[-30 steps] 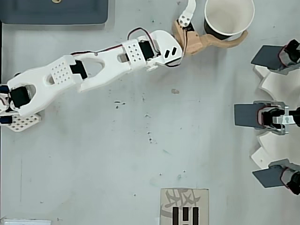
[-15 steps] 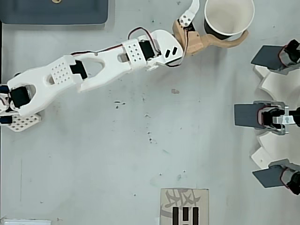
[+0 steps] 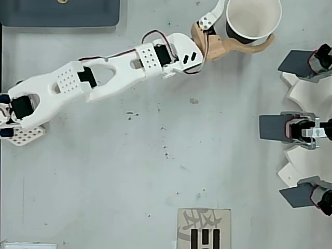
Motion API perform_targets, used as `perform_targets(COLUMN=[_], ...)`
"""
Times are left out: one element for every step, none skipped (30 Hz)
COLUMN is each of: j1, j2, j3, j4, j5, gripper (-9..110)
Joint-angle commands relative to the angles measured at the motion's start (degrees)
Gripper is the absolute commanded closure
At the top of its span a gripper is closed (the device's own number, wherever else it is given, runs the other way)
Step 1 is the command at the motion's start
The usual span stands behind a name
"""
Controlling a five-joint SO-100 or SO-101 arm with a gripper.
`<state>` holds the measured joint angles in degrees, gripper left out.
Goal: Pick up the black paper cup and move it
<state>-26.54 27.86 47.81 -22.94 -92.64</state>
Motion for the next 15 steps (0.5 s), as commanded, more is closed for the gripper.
perform_targets(j1=[0.18,0.18,0.18,0.18,0.26,0.26,0.26,0.26,0.26,0.26,0.26,0.26,0.26,0.26,0.26], j2=[4.31,4.39,4.57,4.66,4.83,4.92,4.92,4.92,4.92,5.01,5.01,5.10,5.10,5.19,5.27], j3=[-3.69,-3.69,-3.69,-3.69,-3.69,-3.69,-3.69,-3.69,-3.69,-3.69,-3.69,-3.69,-3.69,-3.69,-3.69], j4=[0.53,0.62,0.70,0.79,0.88,0.88,0.97,0.97,0.97,0.97,0.97,0.97,0.97,0.97,0.97], j5=[0.44,0.53,0.53,0.53,0.53,0.62,0.62,0.62,0.62,0.62,0.62,0.62,0.62,0.62,0.62], gripper=[73,73,74,74,74,75,75,76,77,78,79,80,81,82,83])
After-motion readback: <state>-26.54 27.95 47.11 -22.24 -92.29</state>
